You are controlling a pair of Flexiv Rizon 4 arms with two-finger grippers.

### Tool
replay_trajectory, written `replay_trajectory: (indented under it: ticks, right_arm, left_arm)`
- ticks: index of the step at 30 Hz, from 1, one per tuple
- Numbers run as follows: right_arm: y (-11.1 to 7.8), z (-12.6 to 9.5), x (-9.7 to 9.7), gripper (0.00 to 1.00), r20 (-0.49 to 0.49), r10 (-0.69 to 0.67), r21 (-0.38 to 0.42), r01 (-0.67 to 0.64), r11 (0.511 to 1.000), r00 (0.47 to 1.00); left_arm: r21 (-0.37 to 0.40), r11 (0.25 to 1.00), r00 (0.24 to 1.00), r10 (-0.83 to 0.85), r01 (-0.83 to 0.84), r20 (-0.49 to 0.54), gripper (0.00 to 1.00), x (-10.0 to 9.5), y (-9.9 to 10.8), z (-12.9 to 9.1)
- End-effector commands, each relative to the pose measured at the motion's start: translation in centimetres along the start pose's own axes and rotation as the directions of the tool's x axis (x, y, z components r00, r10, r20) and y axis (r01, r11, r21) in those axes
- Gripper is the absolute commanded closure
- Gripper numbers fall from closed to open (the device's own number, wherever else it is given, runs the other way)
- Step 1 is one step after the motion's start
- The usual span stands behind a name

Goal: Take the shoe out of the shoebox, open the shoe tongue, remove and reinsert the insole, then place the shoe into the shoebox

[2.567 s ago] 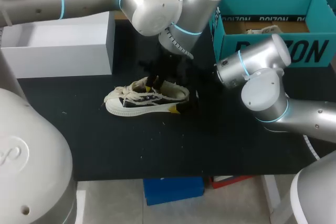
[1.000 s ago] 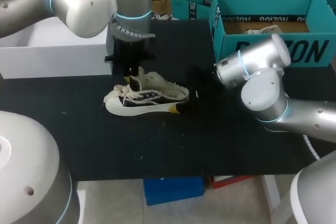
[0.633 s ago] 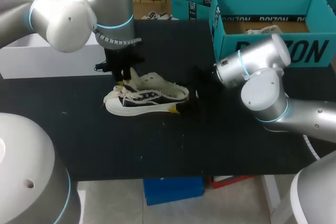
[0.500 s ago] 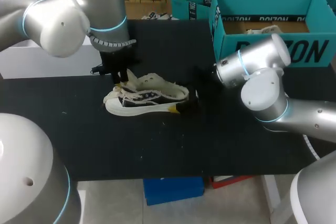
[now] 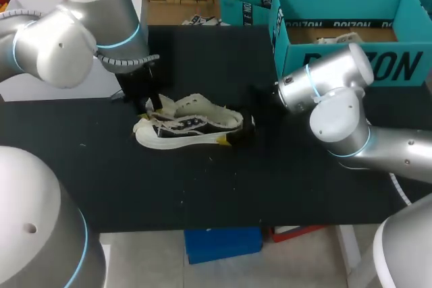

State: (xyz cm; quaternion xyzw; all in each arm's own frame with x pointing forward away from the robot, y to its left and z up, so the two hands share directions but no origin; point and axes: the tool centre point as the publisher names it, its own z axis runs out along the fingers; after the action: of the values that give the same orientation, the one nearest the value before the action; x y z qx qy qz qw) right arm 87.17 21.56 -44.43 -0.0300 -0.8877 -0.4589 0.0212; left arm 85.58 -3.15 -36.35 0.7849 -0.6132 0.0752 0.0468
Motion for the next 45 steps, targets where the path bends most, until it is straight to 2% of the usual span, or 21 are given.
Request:
replay_trajectory:
  ticks: [1,8,9,12,13,15,17,19,22,25,26,29,30,45]
  right_arm:
    - [-0.1,0.3,-0.1,1.0,0.001,0.001,0.001,-0.001,1.0,1.0]
    - [-0.1,0.3,-0.1,1.0,0.001,0.001,0.001,-0.001,1.0,1.0]
    - [-0.1,0.3,-0.1,1.0,0.001,0.001,0.001,-0.001,1.0,1.0]
    - [-0.1,0.3,-0.1,1.0,0.001,0.001,0.001,-0.001,1.0,1.0]
    - [-0.1,0.3,-0.1,1.0,0.001,0.001,0.001,-0.001,1.0,1.0]
    - [-0.1,0.3,-0.1,1.0,0.001,0.001,0.001,-0.001,1.0,1.0]
    - [-0.1,0.3,-0.1,1.0,0.001,0.001,0.001,-0.001,1.0,1.0]
    - [-0.1,0.3,-0.1,1.0,0.001,0.001,0.001,-0.001,1.0,1.0]
    - [-0.1,0.3,-0.1,1.0,0.001,0.001,0.001,-0.001,1.0,1.0]
    - [-0.1,0.3,-0.1,1.0,0.001,0.001,0.001,-0.001,1.0,1.0]
    - [-0.1,0.3,-0.1,1.0,0.001,0.001,0.001,-0.001,1.0,1.0]
    - [-0.1,0.3,-0.1,1.0,0.001,0.001,0.001,-0.001,1.0,1.0]
    - [-0.1,0.3,-0.1,1.0,0.001,0.001,0.001,-0.001,1.0,1.0]
    - [-0.1,0.3,-0.1,1.0,0.001,0.001,0.001,-0.001,1.0,1.0]
  left_arm:
    - [-0.023,0.999,0.998,0.035,-0.036,-0.046,0.0,0.0,-0.3,-0.6]
    - [-0.072,0.955,0.955,0.281,-0.288,-0.092,0.02,1.5,0.2,-3.8]
    - [-0.067,0.94,0.94,0.327,-0.334,-0.096,0.12,1.8,0.3,-4.3]
    - [-0.097,0.867,0.871,0.478,-0.488,-0.11,0.61,2.9,0.7,-5.5]
    - [-0.113,0.839,0.846,0.521,-0.531,-0.113,0.72,3.3,0.8,-5.8]
    - [-0.125,0.78,0.79,0.604,-0.613,-0.105,0.82,4.0,0.8,-6.1]
    - [-0.16,0.715,0.732,0.669,-0.681,-0.126,1.0,4.6,0.8,-6.4]
    - [-0.2,0.61,0.639,0.756,-0.767,-0.142,1.0,5.2,0.8,-6.7]
    - [-0.278,0.369,0.436,0.868,-0.887,-0.239,1.0,5.9,0.8,-7.4]
    - [-0.291,0.144,0.239,0.916,-0.946,-0.321,1.0,6.7,0.8,-7.9]
    - [-0.29,0.096,0.195,0.922,-0.952,-0.336,1.0,6.8,0.8,-8.0]
    - [-0.249,-0.109,0.029,0.87,-0.962,-0.492,1.0,8.0,0.5,-8.5]
    - [-0.232,-0.13,0.01,0.854,-0.964,-0.52,1.0,8.5,0.3,-8.5]
    - [-0.232,-0.13,0.01,0.854,-0.964,-0.52,1.0,8.5,0.3,-8.5]
